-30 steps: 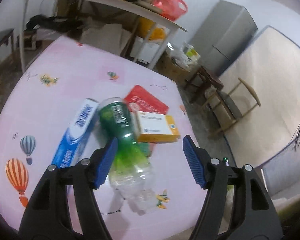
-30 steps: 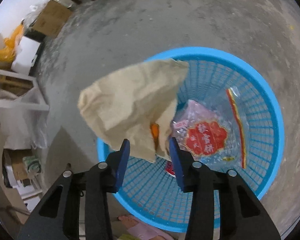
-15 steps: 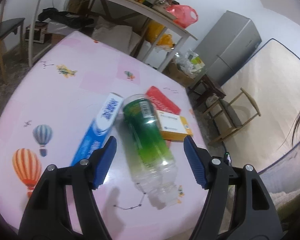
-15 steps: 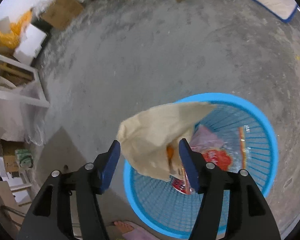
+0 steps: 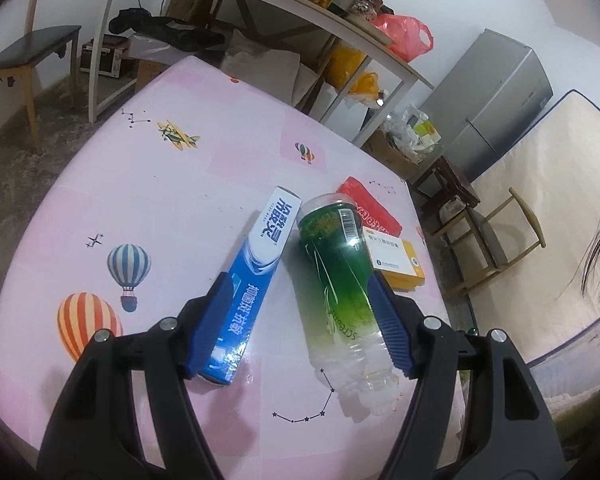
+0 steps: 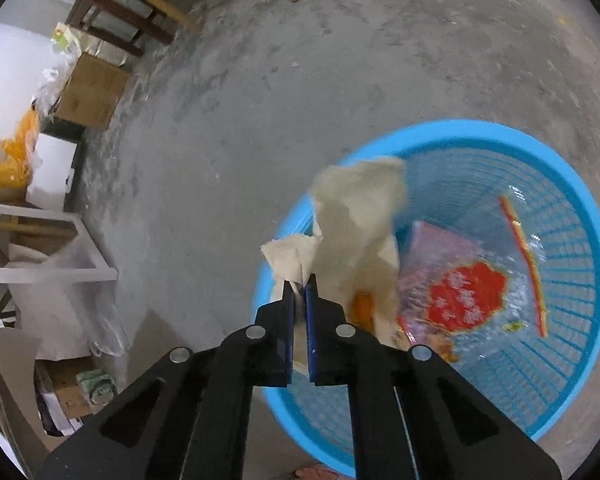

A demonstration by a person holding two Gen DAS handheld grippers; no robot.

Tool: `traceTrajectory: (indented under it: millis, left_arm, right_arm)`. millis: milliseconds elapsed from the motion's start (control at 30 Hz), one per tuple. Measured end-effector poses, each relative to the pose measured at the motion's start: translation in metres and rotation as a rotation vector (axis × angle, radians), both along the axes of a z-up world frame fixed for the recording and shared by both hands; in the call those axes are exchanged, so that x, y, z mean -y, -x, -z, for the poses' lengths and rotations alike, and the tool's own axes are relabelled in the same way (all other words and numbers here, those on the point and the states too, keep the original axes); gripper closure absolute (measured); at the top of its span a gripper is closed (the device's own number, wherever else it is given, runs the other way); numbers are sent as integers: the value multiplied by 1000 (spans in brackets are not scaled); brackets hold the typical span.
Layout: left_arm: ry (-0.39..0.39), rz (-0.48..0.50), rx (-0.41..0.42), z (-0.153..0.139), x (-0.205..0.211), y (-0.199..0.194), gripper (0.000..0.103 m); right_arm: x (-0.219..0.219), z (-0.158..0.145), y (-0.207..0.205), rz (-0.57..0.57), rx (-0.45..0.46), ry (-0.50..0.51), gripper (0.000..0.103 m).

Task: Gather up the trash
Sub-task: 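Lower the right tool into the wastebasket and open it to drop the peel, then move both tools back over the table toward the bottle and boxes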

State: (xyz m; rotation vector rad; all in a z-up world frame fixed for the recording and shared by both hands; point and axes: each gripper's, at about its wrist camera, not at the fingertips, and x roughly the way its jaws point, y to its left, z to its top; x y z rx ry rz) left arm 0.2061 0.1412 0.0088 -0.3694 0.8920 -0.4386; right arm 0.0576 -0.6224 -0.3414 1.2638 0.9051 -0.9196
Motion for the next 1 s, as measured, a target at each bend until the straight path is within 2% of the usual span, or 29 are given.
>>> traceTrajectory:
  millis: [167,200,333,433,533,600,667,700,833,1000]
  left_arm:
    - [-15,10,-9,3,3,-4,37]
    - [-20,8,-11,3,3,-4,37]
    - [-44,-3,-12,1,2,-3,37]
    - [-64,-14,-11,-1,2,-2,37]
    - [-70,-21,-11,-3,2,-1,37]
    - [-68,-21,-7,-4,1,1,37]
    - [-59,-16,1,-5,1,2,37]
    - [-54,-14,2,-4,1,3,37]
    - [-12,7,3,-2,2,7,37]
    - [3,25,36,-5,1,23,33]
  right_arm:
    - [0,31,28,40,-52,-51,98]
    - [0,38,27,40,-48,-70,98]
    - [-4,78,13,-10,-128,-130,98]
    - [-8,113,6,-25,-134,-246,97]
    - [-11,124,5,-39,-142,-281,96]
    - [-11,116,12,-21,-99,-291,87]
    - [-11,101,22,-10,-59,-288,59]
    - [-12,93,27,-5,-49,-278,54]
    - [-19,45,53,-11,22,-247,42]
    - [-39,-24,89,-49,110,-180,39]
